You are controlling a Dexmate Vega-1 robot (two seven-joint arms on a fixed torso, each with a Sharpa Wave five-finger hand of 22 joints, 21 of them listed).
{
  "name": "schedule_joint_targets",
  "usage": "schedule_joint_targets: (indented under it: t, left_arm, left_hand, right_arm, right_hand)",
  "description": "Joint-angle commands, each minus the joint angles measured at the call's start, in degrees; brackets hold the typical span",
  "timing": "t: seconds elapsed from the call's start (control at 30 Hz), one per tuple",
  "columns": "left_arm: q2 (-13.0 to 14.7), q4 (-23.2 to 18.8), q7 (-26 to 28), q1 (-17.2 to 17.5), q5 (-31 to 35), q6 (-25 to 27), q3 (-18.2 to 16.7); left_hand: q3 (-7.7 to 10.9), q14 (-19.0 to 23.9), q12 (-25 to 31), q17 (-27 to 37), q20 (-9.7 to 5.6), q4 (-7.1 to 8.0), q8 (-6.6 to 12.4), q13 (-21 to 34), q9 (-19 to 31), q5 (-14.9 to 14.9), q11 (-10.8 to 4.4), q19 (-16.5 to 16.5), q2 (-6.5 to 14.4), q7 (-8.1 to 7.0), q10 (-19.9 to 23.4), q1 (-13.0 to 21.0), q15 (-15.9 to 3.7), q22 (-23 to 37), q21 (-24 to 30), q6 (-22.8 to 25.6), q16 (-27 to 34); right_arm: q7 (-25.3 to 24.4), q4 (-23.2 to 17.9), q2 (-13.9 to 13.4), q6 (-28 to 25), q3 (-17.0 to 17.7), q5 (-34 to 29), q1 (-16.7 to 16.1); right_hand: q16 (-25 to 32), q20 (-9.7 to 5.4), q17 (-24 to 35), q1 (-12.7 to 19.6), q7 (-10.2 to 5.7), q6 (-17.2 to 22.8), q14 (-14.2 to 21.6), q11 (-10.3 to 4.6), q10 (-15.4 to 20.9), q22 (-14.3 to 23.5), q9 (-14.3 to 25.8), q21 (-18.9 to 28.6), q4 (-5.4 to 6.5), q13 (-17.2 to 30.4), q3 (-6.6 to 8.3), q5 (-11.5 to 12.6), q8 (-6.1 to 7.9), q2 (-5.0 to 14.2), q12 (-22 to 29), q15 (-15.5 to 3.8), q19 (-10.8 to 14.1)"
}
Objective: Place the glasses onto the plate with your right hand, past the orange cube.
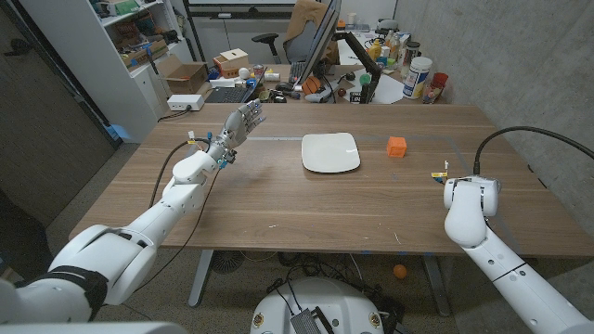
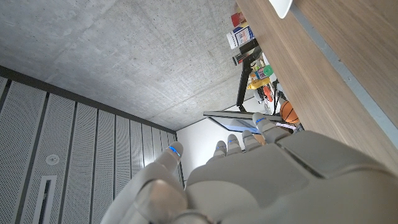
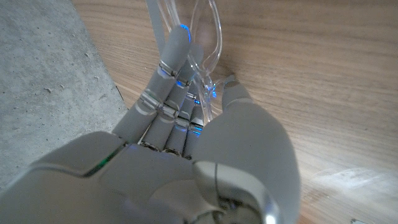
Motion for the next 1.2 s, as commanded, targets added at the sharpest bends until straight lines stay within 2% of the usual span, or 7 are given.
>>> schedule_joint_targets:
  t: [0.03,0.27,0.77,1.2]
  left_arm:
    - [-0.5,1.48,-0.64,-0.78,0.14,-0.27,0.19]
    - [-0.92,2.89,-1.17,-1.45,0.15,-0.72,0.2]
    - [-1.73,5.25,-2.43,-2.55,-0.11,-1.45,0.09]
    - [-1.49,4.38,-1.97,-2.0,-0.22,-1.39,-0.17]
  left_hand:
    - [-0.28,-1.12,0.51,0.22,0.29,-0.2,0.21,0.22,0.25,0.29,0.3,-0.27,6.25,0.28,-0.69,0.21,0.3,0.14,0.27,0.03,0.05]
    - [-0.31,-1.15,0.49,0.23,0.31,-0.2,0.19,0.22,0.25,0.29,0.23,-0.28,6.24,0.21,-0.72,0.19,0.33,0.14,0.28,-0.01,0.05]
    - [-0.39,-1.18,0.49,0.23,0.35,-0.2,0.19,0.22,0.25,0.3,0.21,-0.27,6.22,0.22,-0.75,0.16,0.29,0.14,0.29,-0.02,0.05]
    - [-0.43,-1.17,0.49,0.23,0.35,-0.19,0.21,0.22,0.25,0.32,0.29,-0.29,6.24,0.21,-0.74,0.15,0.3,0.15,0.28,0.04,0.05]
  right_arm:
    - [-4.1,-1.46,-1.71,-2.11,-1.14,2.6,-0.8]
    - [-6.47,-3.21,-2.17,-3.19,-1.14,3.27,-1.38]
    - [-10.16,-6.52,-2.68,-3.05,-0.47,3.2,-2.02]
    - [-10.72,-8.47,-2.43,-0.18,0.41,0.94,-1.54]
  right_hand:
    - [-1.95,-0.21,25.39,6.93,-1.96,2.79,0.05,-0.36,-0.61,-0.34,1.41,1.21,1.17,3.45,-0.93,-0.67,0.36,7.38,2.82,-1.78,-0.57]
    - [-3.47,-0.18,25.12,5.7,-1.87,2.95,0.43,-0.25,-0.83,-0.92,2.49,2.0,2.26,5.04,-1.76,-1.07,0.53,7.5,4.44,-1.82,-0.42]
    - [-4.97,-0.19,25.92,5.53,-2.05,3.58,1.22,-0.54,-0.24,-1.92,4.0,2.91,2.66,4.75,-2.0,-1.29,0.98,7.65,5.41,-1.79,-0.52]
    - [-6.0,-0.19,26.57,5.54,-2.0,4.22,1.81,-0.58,0.02,-2.73,4.45,3.6,2.87,4.53,-2.11,-1.37,1.01,7.76,6.02,-1.84,-0.61]
